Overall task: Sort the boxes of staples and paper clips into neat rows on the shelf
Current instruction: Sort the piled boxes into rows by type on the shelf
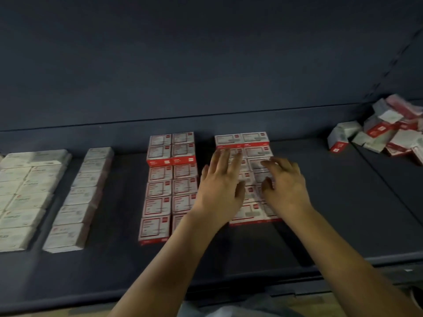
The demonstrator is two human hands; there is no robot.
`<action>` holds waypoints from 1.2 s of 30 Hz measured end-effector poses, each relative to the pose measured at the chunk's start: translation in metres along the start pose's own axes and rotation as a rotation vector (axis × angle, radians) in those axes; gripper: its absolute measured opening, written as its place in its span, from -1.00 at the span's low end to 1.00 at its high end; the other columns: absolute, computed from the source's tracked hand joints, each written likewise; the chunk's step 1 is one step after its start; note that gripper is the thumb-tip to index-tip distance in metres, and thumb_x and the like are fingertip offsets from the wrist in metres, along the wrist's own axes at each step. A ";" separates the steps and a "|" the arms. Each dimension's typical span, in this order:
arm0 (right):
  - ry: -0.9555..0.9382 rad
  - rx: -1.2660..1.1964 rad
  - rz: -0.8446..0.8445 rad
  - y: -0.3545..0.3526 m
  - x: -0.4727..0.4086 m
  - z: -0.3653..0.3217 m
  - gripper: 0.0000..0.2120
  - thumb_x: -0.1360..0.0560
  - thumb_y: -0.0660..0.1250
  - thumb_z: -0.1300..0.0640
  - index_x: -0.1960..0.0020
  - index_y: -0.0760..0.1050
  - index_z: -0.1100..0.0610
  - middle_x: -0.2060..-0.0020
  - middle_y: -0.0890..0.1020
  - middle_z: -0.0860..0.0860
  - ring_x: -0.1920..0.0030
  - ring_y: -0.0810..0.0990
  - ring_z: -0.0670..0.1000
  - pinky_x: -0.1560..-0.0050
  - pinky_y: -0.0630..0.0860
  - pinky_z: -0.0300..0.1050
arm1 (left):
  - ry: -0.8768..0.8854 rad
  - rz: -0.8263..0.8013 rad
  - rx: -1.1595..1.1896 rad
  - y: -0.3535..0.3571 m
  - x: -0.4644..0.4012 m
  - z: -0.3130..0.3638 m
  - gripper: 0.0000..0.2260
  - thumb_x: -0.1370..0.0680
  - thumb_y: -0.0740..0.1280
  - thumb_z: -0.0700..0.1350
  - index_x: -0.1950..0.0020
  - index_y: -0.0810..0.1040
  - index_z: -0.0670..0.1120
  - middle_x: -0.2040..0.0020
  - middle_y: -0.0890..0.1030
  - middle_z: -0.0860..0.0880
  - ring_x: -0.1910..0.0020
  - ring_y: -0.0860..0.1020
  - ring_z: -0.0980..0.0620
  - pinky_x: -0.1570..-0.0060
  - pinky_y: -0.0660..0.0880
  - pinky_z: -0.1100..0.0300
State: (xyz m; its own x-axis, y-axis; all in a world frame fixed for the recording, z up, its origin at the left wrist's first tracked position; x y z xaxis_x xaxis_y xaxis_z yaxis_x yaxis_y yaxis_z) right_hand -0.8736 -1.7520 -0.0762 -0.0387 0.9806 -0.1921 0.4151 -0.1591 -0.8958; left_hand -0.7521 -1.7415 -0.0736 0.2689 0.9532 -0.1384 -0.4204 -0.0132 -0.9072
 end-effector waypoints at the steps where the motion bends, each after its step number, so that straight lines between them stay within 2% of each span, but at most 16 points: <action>1: 0.004 -0.024 0.012 -0.005 -0.001 0.013 -0.59 -0.42 0.32 0.27 -0.27 0.47 0.17 -0.25 0.47 0.13 -0.24 0.38 0.22 -0.17 0.37 0.16 | -0.002 -0.032 -0.019 0.009 -0.005 0.009 -0.41 -0.61 0.15 -0.02 -0.53 -0.11 0.00 -0.54 -0.10 -0.03 -0.51 -0.19 -0.04 -0.47 -0.06 -0.07; 6: 0.065 -0.102 0.100 -0.031 -0.012 0.089 -0.59 -0.40 0.31 0.33 -0.25 0.48 0.22 -0.20 0.49 0.20 -0.18 0.41 0.26 -0.15 0.39 0.12 | 0.009 -0.128 -0.042 0.045 -0.030 0.051 -0.43 -0.62 0.11 0.00 -0.53 -0.14 0.00 -0.54 -0.16 -0.04 -0.50 -0.24 -0.05 -0.47 -0.12 -0.06; 10: 0.131 -0.248 0.225 -0.052 -0.026 0.149 -0.51 -0.40 0.29 0.40 -0.32 0.39 0.26 -0.23 0.43 0.24 -0.21 0.40 0.27 -0.16 0.36 -0.02 | 0.015 -0.159 -0.155 0.070 -0.049 0.074 -0.45 -0.64 0.06 0.00 -0.53 -0.15 -0.01 -0.54 -0.17 -0.07 -0.49 -0.24 -0.07 -0.44 -0.16 -0.03; 12: 0.202 -0.329 0.264 -0.057 -0.035 0.175 -0.50 -0.44 0.30 0.36 -0.36 0.32 0.26 -0.28 0.36 0.23 -0.24 0.39 0.23 -0.15 0.34 -0.10 | 0.002 -0.190 -0.195 0.080 -0.056 0.077 -0.46 -0.64 0.05 0.01 -0.53 -0.16 -0.01 -0.54 -0.19 -0.08 -0.49 -0.24 -0.07 -0.43 -0.17 -0.02; 16: 0.365 -0.428 0.218 -0.050 -0.059 0.211 -0.39 -0.46 0.38 0.16 -0.41 0.19 0.21 -0.34 0.27 0.17 -0.29 0.36 0.22 -0.23 0.35 0.02 | -0.056 -0.249 -0.204 0.093 -0.064 0.075 -0.45 -0.64 0.07 0.02 -0.53 -0.15 0.00 -0.53 -0.20 -0.05 -0.49 -0.26 -0.05 -0.43 -0.19 0.00; 19: 0.420 -0.448 0.186 -0.047 -0.074 0.220 -0.33 -0.43 0.42 0.08 -0.39 0.16 0.22 -0.36 0.23 0.19 -0.27 0.38 0.25 -0.17 0.40 0.08 | -0.098 -0.297 -0.172 0.099 -0.068 0.075 -0.44 -0.63 0.07 0.05 -0.52 -0.18 0.03 -0.53 -0.20 -0.01 -0.48 -0.26 -0.02 -0.42 -0.22 0.02; 23: 0.459 -0.515 0.179 -0.044 -0.080 0.233 -0.47 -0.44 0.40 0.10 -0.32 0.28 0.20 -0.26 0.40 0.16 -0.17 0.48 0.22 -0.07 0.43 0.00 | -0.097 -0.202 -0.136 0.089 -0.080 0.087 -0.45 -0.63 0.08 0.05 -0.53 -0.12 0.02 -0.54 -0.08 -0.01 -0.50 -0.15 0.01 -0.48 -0.10 0.02; 25: 0.428 -0.586 0.212 -0.048 -0.078 0.235 -0.57 -0.45 0.38 0.16 -0.27 0.36 0.20 -0.15 0.50 0.11 -0.12 0.51 0.13 -0.01 0.39 -0.13 | -0.083 -0.171 -0.087 0.085 -0.082 0.096 -0.45 -0.63 0.10 0.04 -0.53 -0.10 0.02 -0.54 -0.03 -0.01 -0.50 -0.11 0.02 -0.46 -0.09 0.07; 28: 0.456 -0.722 0.227 -0.048 -0.065 0.239 -0.61 -0.47 0.35 0.23 -0.27 0.37 0.19 0.03 0.50 -0.02 0.00 0.47 -0.04 0.06 0.30 -0.28 | -0.066 -0.127 0.019 0.080 -0.081 0.108 -0.45 -0.62 0.14 0.01 -0.53 -0.07 0.03 -0.53 0.07 -0.02 -0.49 0.02 0.03 -0.43 0.01 0.14; 32: 0.496 -1.018 0.214 -0.038 -0.048 0.239 -0.69 -0.43 0.38 0.31 -0.13 0.42 0.16 0.20 0.55 -0.02 0.08 0.57 0.05 0.07 0.50 -0.13 | -0.060 -0.012 0.258 0.076 -0.080 0.117 -0.47 -0.59 0.20 -0.01 -0.51 0.06 0.07 -0.46 0.26 0.02 -0.42 0.22 0.07 -0.34 0.19 0.21; 36: 0.405 -1.253 0.132 -0.047 -0.034 0.218 -0.77 -0.43 0.36 0.37 -0.01 0.49 0.12 0.26 0.60 -0.03 0.29 0.59 -0.12 0.31 0.52 -0.28 | -0.132 0.060 0.530 0.081 -0.081 0.113 -0.51 -0.57 0.25 -0.01 -0.48 0.19 0.06 -0.37 0.41 0.06 -0.35 0.34 0.13 -0.35 0.31 0.12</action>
State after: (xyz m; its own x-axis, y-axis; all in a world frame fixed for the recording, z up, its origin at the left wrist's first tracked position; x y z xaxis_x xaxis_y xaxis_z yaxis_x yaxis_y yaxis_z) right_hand -1.0899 -1.8024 -0.1146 0.2481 0.9654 0.0799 0.9567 -0.2571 0.1363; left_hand -0.9060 -1.7853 -0.0911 0.1338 0.9858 -0.1018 -0.8197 0.0524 -0.5704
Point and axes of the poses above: each hand's wrist, its own x-axis away from the middle knuckle, its own y-axis out of the palm, z = x × y, the point moved 10 cm from there along -x, towards the middle knuckle
